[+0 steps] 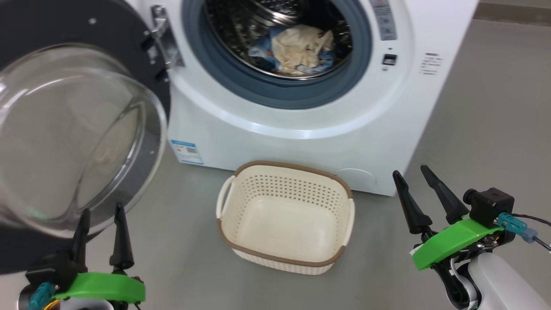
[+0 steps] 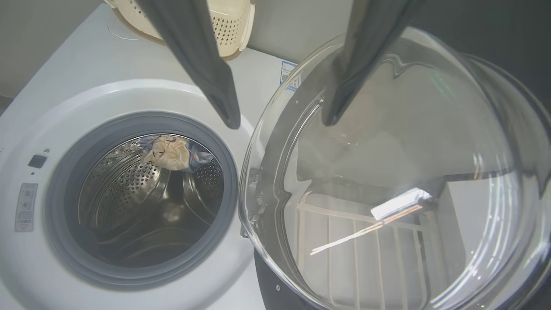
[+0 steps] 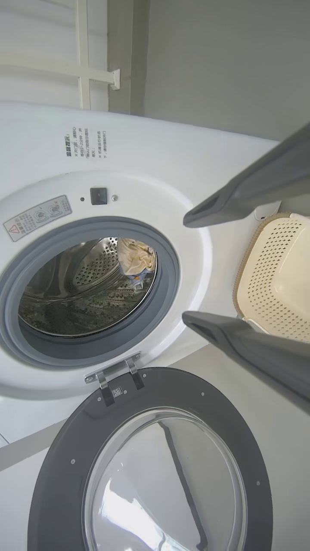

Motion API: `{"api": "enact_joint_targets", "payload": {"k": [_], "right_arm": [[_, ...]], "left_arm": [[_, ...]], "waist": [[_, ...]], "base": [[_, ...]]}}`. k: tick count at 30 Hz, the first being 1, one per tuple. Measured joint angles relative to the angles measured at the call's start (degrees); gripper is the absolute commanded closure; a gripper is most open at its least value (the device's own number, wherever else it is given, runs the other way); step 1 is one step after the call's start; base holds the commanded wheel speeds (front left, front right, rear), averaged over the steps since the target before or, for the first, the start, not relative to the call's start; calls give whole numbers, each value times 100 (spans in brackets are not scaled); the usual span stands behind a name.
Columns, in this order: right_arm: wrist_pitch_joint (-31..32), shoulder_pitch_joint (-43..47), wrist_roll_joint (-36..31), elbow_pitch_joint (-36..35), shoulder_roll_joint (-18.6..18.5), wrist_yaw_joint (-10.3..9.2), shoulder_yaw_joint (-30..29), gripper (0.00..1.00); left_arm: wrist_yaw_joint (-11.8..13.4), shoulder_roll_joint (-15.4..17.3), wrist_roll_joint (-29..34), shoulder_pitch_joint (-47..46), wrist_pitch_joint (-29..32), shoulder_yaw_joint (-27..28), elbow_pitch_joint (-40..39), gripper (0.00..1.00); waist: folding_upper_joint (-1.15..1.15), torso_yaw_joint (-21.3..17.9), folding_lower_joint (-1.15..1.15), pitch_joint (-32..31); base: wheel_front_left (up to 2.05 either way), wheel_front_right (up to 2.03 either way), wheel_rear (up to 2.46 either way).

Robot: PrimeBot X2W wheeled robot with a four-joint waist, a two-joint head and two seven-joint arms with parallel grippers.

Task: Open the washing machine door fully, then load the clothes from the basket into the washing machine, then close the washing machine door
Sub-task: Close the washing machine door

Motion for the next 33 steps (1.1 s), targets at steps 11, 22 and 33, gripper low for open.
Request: {"api": "enact_joint_targets", "payload": {"k": [11,22,33], "right_arm": [[0,1,2,43,-38,0,88,0],[0,1,20,66,-123,0,202,0],[0,1,56,111,-142,0,410,0]], "left_arm": [[0,-99,30,2,0,91,26,0],[0,-127,35,31,0,81,89,0],[0,-132,34,153,0,105,94,0]], "waist": [[0,601,0,27],[0,1080,0,-49],[0,1350,0,-92]], "base": [[0,0,0],[0,0,0],[0,0,0]]}}
